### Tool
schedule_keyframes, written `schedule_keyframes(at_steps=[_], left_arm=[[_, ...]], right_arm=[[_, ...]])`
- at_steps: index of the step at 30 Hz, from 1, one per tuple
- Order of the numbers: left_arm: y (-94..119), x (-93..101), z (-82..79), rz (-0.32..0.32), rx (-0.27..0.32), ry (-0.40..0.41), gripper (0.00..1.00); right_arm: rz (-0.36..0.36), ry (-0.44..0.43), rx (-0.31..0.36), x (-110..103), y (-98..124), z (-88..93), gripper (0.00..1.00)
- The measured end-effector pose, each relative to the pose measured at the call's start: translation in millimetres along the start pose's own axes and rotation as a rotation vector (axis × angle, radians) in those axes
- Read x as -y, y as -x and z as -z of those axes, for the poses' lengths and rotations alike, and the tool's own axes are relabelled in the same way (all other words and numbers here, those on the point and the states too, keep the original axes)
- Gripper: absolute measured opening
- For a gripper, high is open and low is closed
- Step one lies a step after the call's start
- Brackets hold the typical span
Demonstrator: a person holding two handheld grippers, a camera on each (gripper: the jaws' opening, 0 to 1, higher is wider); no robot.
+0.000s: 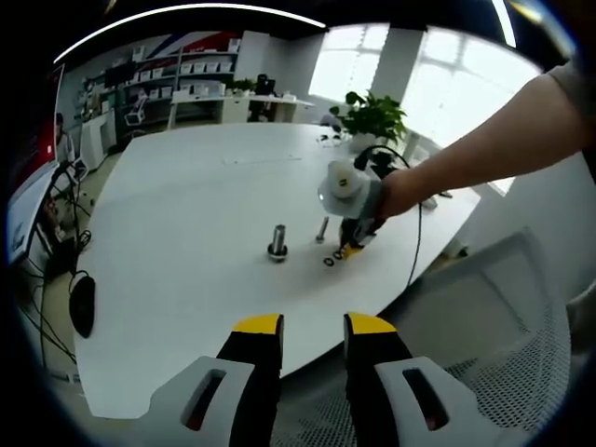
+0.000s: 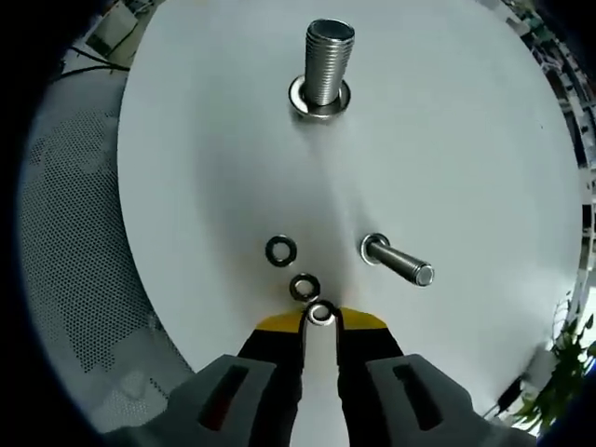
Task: Place the washer onto the threaded stud by aligning its center hole with the stud, sliding it down to the base, and recovering from edge contact or off-axis alignment until the washer reaches the visible bottom stop.
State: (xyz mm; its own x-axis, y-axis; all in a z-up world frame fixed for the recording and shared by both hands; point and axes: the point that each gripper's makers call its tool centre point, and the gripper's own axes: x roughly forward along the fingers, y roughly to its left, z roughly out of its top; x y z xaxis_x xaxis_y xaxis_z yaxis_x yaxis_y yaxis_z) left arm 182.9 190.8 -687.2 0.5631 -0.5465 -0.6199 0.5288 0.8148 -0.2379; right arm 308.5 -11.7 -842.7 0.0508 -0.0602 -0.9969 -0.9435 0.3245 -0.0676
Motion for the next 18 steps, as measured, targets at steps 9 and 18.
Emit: schedule_keyframes(at_steps=[9, 18], left_arm=[[0.1, 0.1, -0.5, 0.003, 0.003, 0.002, 0.23], [0.5, 0.8, -0.9, 0.004, 0.005, 0.005, 0.23]], right_arm=[[0.015, -0.122, 0.063, 1.0, -0.4, 0.1, 0.14], [0.056, -0.227, 0.209, -1.1, 1.2, 5.1, 0.13]])
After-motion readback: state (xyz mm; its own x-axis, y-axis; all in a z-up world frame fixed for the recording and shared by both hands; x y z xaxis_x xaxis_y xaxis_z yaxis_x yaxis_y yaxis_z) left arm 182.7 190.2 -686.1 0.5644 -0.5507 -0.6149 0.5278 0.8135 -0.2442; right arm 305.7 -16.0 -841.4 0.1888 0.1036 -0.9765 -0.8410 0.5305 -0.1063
